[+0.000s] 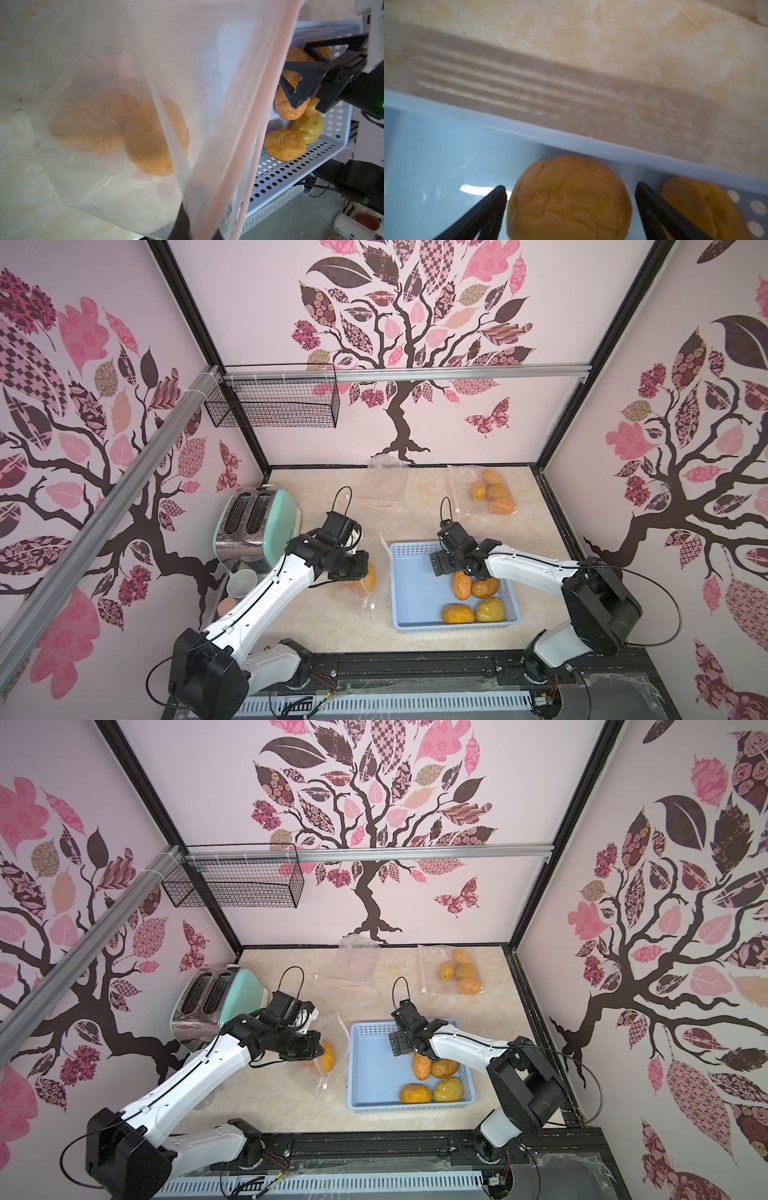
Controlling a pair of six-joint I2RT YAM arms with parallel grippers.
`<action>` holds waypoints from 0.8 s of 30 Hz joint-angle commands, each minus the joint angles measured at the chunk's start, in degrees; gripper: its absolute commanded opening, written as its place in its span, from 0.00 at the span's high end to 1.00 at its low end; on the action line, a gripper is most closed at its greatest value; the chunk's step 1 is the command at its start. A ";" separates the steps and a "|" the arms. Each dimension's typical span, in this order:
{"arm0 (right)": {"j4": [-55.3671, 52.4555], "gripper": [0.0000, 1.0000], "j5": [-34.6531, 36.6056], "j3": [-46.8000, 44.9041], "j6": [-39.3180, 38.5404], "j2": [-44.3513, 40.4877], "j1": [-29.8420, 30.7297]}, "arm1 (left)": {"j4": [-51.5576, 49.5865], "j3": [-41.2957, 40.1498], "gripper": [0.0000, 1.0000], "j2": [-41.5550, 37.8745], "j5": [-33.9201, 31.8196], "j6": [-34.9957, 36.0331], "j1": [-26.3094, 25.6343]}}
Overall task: Put the potatoes into a zipper bag and zip it
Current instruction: Pick up the potato from the basket.
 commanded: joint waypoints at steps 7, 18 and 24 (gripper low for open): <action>1.81 0.06 -22.88 2.71 0.42 2.24 0.25 | 0.34 -1.51 1.00 -0.83 -0.74 0.97 -0.14; 1.49 0.04 -22.44 1.16 -1.16 -4.98 1.15 | 0.33 -1.69 1.00 -0.79 -0.80 0.90 -0.17; -1.68 0.05 -14.75 0.30 4.11 -7.22 1.19 | 0.73 -1.86 1.00 -0.75 -0.77 0.81 -0.16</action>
